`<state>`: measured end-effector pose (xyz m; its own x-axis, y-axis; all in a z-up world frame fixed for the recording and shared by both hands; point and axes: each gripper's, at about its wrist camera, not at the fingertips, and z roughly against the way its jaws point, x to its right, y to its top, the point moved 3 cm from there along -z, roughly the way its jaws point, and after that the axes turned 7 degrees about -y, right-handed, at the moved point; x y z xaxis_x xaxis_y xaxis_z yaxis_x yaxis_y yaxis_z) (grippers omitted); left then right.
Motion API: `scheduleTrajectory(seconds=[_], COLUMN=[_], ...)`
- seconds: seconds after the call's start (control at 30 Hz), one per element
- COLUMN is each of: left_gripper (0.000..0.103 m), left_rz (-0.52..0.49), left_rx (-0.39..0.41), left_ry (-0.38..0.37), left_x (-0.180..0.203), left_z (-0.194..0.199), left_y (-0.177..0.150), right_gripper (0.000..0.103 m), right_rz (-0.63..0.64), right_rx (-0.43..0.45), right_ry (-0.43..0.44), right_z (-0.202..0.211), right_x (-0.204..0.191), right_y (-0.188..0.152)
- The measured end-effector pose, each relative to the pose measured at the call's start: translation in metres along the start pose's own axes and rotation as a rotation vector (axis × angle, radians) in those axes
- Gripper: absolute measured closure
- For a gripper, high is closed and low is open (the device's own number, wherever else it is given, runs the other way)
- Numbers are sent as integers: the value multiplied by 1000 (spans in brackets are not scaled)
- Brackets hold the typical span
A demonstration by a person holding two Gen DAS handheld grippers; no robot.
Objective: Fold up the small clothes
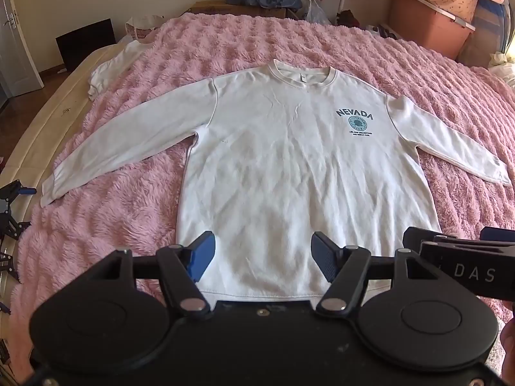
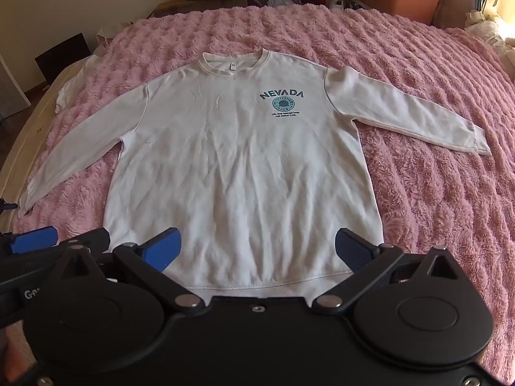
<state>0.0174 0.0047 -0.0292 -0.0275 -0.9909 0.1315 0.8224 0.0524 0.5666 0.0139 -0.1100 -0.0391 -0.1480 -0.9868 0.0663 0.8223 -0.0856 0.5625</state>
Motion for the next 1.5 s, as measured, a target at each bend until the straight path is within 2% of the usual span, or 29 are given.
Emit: scheduleTrajectory(seconds=[1.5], left_gripper=[34], left_rz=[7], left_rx=[-20], left_ry=[3], left_x=[1], left_z=[-6], left_y=[2], right_gripper=[0], right_rz=[-1], right_rx=[-4], right_ry=[-2], right_z=[-4], right_x=[2], right_y=[0])
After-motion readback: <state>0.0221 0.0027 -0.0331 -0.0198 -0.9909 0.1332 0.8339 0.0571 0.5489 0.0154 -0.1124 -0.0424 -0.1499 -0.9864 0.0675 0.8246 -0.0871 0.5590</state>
